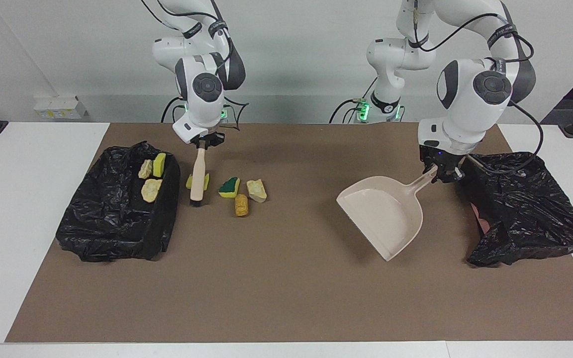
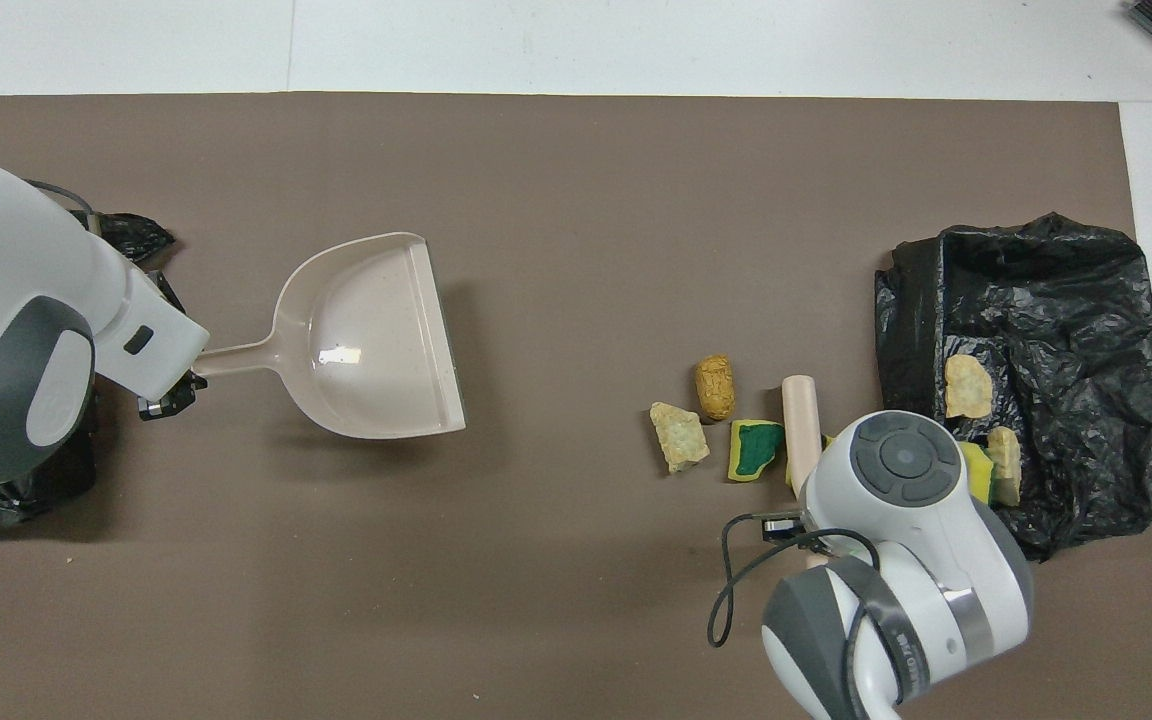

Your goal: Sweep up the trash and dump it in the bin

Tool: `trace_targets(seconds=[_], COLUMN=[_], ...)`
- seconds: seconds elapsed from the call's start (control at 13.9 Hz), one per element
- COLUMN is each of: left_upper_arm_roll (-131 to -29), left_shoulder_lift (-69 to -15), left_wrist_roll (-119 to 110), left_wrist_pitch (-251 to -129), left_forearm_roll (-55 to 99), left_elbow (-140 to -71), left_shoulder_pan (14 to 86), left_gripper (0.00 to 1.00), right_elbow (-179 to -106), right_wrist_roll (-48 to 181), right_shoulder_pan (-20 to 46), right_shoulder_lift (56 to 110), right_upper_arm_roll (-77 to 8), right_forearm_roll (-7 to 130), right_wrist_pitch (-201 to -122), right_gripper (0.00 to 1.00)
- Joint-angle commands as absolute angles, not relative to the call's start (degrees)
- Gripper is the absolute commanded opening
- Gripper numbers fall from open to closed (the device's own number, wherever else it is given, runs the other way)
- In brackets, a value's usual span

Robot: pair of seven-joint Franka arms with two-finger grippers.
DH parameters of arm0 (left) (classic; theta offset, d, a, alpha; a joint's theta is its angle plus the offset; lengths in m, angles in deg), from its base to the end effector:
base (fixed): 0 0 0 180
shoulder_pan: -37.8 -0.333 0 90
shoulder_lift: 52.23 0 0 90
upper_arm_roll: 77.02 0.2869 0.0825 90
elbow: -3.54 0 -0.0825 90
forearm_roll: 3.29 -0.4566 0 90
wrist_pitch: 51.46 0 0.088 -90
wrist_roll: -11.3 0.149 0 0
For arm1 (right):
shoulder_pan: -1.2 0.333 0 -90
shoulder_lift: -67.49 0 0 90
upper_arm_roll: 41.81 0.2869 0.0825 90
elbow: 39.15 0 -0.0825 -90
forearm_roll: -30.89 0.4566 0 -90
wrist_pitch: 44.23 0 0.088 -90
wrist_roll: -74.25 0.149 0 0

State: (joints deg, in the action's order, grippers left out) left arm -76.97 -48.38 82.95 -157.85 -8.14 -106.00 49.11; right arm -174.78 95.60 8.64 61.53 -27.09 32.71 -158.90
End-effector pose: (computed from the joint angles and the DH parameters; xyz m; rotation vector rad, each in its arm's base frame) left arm 0.6127 -0.1118 0.3499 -2.3126 2.1030 0.2280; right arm 0.4655 0.1893 0.2305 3.0213 -0.0118 -0.3744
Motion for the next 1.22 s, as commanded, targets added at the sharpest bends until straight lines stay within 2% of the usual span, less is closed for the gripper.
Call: trace_targets(seconds=[0.0,0.22,0.36,0.5,0.72,0.86,1.01,1.15], left_upper_arm_roll=[-76.7,-77.1,-77.1,-77.1,-77.1,-77.1,-77.2,-77.2], left_shoulder_lift=[-51.3,-53.8,-53.8,-54.5,-54.7,-55.3,-55.4,-55.5], left_wrist_roll=[82.4,74.8,72.3,70.4,64.9,63.0,61.4,60.7], left_wrist_pitch=[-163.3,-165.4,-165.7,-166.1,-166.4,-167.4,-167.6,-168.1], left_forearm_roll=[-9.3,-10.8,-12.5,-12.5,-14.7,-14.8,-14.8,-14.8], left_elbow=[-113.7,-117.9,-119.7,-121.0,-123.3,-124.4,-124.5,-124.8], left_shoulder_pan=[52.8,56.8,60.2,62.1,66.0,67.4,68.4,68.0], left_gripper=[0.00,0.00,0.00,0.00,0.00,0.00,0.00,0.00], right_elbow=[-169.9,-164.1,-163.2,-163.9,-168.9,-169.3,-168.1,-167.7], right_wrist_roll=[95.8,97.1,97.4,97.3,95.6,95.5,95.3,95.2], right_shoulder_pan=[8.8,9.0,8.2,7.6,7.3,7.2,7.0,6.9], right_shoulder_lift=[64.9,67.0,64.6,62.0,58.1,58.0,60.7,60.6], right_upper_arm_roll=[-23.8,-22.2,-22.8,-23.4,-23.4,-23.4,-23.4,-23.6], right_forearm_roll=[40.0,42.8,41.7,35.9,28.1,27.8,27.6,20.1], right_wrist_pitch=[-159.8,-158.4,-154.8,-151.4,-150.1,-148.9,-150.7,-148.9], right_gripper=[0.00,0.00,0.00,0.00,0.00,0.00,0.00,0.00])
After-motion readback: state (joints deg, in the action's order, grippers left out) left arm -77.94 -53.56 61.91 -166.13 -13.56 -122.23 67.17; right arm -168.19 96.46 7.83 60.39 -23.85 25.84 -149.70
